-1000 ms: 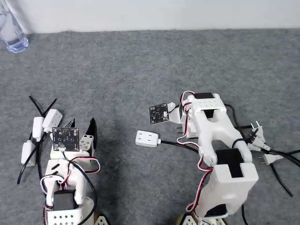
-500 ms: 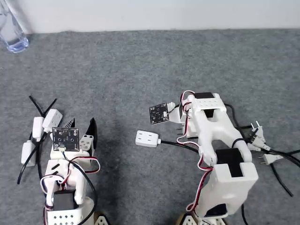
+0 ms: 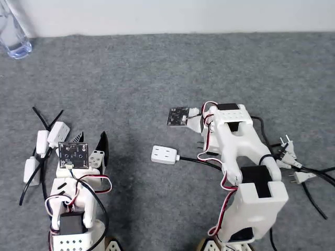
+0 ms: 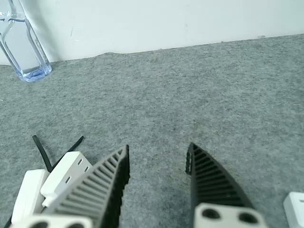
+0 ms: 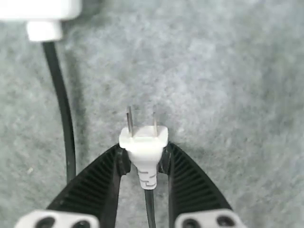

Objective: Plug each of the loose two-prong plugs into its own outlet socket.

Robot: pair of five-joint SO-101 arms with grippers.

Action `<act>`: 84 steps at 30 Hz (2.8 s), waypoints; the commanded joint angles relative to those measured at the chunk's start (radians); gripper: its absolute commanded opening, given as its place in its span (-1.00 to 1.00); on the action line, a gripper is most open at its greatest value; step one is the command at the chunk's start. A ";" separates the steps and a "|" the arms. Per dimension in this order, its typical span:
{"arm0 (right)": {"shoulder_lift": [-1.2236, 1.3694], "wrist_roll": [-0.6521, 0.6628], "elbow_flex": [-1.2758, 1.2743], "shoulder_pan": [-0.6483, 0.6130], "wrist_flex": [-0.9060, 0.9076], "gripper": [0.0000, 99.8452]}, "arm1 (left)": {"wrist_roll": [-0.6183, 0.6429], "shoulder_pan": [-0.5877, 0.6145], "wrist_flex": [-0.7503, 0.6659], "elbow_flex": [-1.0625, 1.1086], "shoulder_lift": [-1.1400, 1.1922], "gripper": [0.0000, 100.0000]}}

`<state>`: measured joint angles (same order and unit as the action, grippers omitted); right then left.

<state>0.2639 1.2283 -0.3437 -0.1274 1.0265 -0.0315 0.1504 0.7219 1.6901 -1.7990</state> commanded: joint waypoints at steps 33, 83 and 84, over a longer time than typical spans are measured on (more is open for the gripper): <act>-0.203 -0.411 0.247 -0.110 0.545 -0.98 | 0.453 -0.192 -0.048 -0.008 -0.018 -0.63; -0.518 -0.549 0.485 -0.539 0.768 -0.98 | 0.884 -0.485 0.008 -0.008 -0.015 -0.31; -0.518 -0.549 0.485 -0.539 0.768 -0.98 | 0.884 -0.485 0.008 -0.008 -0.015 -0.30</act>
<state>-0.2133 0.6882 0.0568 -0.6628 1.7553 0.8523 -0.3237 0.7234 1.6870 -1.7990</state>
